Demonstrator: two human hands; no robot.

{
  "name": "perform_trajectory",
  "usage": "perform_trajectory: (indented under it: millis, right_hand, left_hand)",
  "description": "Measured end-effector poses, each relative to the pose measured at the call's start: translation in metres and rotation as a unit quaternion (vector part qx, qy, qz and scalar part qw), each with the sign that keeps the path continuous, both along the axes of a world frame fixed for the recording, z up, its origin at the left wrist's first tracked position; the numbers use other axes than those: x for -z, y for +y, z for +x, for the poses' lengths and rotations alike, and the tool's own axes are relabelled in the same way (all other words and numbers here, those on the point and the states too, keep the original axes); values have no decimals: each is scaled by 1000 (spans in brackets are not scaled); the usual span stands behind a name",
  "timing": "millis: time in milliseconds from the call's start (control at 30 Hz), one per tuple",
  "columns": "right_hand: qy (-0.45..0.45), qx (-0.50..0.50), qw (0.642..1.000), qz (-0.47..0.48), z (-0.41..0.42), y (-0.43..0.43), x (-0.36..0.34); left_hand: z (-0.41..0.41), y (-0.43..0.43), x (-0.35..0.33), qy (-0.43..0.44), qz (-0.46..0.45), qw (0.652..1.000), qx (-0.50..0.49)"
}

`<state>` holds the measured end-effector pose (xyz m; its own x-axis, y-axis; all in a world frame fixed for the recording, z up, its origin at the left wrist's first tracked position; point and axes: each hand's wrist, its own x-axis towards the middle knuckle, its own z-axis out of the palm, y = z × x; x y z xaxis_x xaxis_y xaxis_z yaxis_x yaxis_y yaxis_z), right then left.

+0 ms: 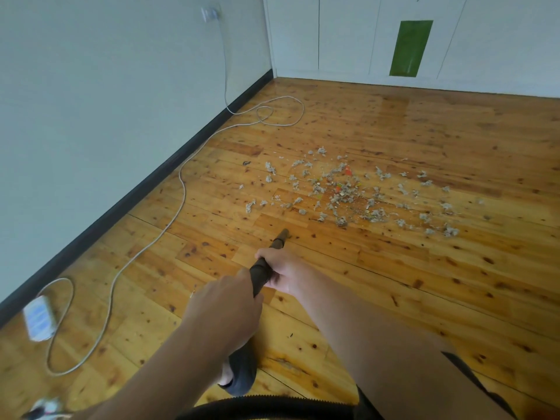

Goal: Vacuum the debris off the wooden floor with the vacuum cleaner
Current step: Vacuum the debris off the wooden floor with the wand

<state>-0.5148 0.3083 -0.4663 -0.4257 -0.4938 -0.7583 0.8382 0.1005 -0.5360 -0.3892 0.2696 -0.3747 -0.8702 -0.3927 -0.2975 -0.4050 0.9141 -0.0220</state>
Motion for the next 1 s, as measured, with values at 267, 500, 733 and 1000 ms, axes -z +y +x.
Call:
perform_trajectory:
  millis: [267,500,733,1000]
  right_hand:
    - [2,25,1000,-5,-10,-19,2]
    - [-14,-43,996,-73,-5,-51,-4]
    - [-7,-56,997,-59,-5,-65,3]
    - [43,-94,994,-38,-6,-63,-6]
  left_hand:
    - [-13,-10,10,3,-5,1000,-28]
    - [-26,-42,18,20,0,994,-110]
    - [-34,-57,31,29,46,989,-140]
    - [-43,-70,41,70,65,983,-154]
